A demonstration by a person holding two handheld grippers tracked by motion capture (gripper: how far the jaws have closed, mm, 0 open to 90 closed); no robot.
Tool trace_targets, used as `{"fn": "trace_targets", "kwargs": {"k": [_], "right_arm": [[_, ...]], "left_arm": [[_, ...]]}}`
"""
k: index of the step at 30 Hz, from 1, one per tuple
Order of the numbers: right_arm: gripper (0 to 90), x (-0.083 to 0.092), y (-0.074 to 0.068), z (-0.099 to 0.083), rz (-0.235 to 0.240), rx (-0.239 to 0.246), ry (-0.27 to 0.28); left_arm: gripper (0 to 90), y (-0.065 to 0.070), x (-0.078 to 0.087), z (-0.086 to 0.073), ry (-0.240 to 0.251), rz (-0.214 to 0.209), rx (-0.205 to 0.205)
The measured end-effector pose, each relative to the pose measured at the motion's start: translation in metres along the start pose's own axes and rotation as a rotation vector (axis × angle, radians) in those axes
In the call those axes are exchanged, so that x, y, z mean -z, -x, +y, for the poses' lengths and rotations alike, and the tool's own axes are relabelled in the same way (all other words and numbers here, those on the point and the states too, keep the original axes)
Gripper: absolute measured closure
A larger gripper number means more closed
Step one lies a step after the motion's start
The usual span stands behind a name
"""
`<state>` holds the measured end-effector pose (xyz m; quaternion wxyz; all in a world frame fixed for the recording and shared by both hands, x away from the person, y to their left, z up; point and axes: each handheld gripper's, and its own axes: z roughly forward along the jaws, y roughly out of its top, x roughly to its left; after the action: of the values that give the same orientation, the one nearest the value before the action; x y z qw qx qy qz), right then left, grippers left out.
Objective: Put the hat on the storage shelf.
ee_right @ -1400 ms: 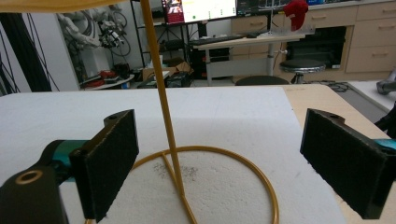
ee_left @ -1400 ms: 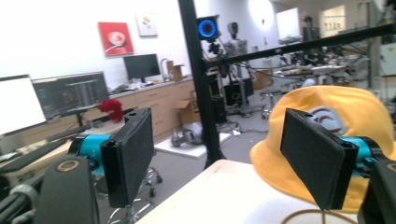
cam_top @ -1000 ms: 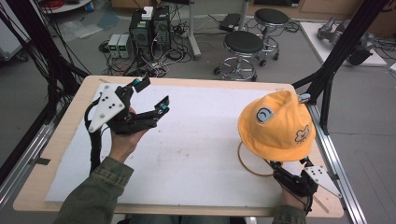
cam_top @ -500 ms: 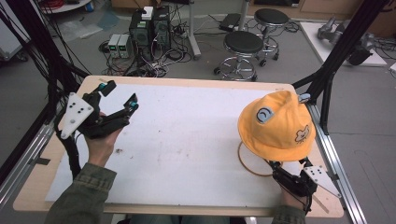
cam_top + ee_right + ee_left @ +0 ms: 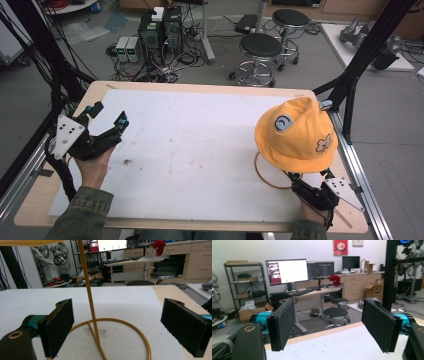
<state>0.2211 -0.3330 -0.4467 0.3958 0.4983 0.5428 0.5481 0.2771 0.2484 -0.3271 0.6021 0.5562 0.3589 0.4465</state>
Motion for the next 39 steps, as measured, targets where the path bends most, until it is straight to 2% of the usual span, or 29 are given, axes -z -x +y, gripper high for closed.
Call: {"fn": "trace_targets", "kwargs": {"k": [8, 15, 26, 31, 35, 39], "right_arm": [[10.2, 0.000, 0.000, 0.000, 0.002, -0.001, 0.000], [10.2, 0.000, 0.000, 0.000, 0.000, -0.002, 0.005], [10.2, 0.001, 0.000, 0.000, -0.001, -0.002, -0.004], [10.2, 0.001, 0.001, 0.000, 0.000, -0.001, -0.003], [10.2, 0.002, 0.001, 0.000, 0.004, -0.004, 0.000], [10.2, 0.002, 0.000, 0.001, 0.010, -0.008, 0.003]], "left_arm": [[26.8, -0.005, 0.012, -0.028, -0.031, 0.061, 0.003], [27.6, -0.017, 0.022, -0.049, -0.045, 0.132, -0.004], [27.4, -0.040, 0.042, -0.082, -0.114, 0.211, 0.046], [27.3, -0.045, 0.043, -0.090, -0.160, 0.224, 0.065], [27.3, -0.043, 0.042, -0.097, -0.190, 0.205, 0.093], [27.3, -0.039, 0.043, -0.099, -0.208, 0.187, 0.086]]}}
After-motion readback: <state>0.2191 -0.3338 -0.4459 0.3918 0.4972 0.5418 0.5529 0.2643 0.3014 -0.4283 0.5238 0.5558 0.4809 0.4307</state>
